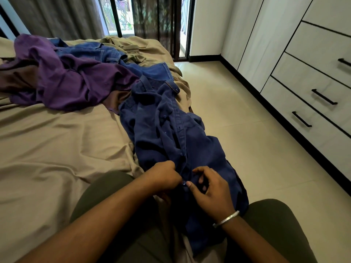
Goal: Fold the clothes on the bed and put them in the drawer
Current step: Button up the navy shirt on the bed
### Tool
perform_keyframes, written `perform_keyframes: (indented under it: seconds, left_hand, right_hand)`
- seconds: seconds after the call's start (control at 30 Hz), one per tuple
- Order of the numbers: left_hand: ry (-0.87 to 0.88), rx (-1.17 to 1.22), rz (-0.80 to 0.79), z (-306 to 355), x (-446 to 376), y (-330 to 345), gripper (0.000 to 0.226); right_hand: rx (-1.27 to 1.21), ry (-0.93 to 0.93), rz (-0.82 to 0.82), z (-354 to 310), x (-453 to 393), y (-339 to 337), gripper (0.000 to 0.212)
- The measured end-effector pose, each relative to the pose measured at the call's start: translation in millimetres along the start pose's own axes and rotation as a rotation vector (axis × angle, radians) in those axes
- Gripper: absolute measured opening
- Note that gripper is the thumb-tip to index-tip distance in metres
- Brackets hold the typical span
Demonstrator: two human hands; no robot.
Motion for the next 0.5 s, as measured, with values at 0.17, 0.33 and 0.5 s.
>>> perform_keyframes:
  seconds: [0.17, 0.33, 0.5]
  left_hand:
    - [0.178, -0.047, 0.38, 12, 5, -51, 0.019]
    - [0.387, -0.03, 0.523, 40, 12, -74, 0.006]
    - [0.531, -0.193, 0.459, 70, 9, -81, 0.016]
  right_hand:
    - [0.138, -0.126, 0.197, -13, -22, -28, 0.025]
    - [0.061, -0.221, 0.051, -14, -60, -21, 0.029]
    - [0.225, -0.427, -0.091, -28, -87, -6, 0.039]
Point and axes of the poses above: each hand's wrist, its own x-axis away from the middle knuckle, its own y-axis out of the palm, z = x × y, the point moved 9 cm from there along -x, towards the middle knuckle, and after that the axes turned 6 degrees about x, right-handed, at the moved point
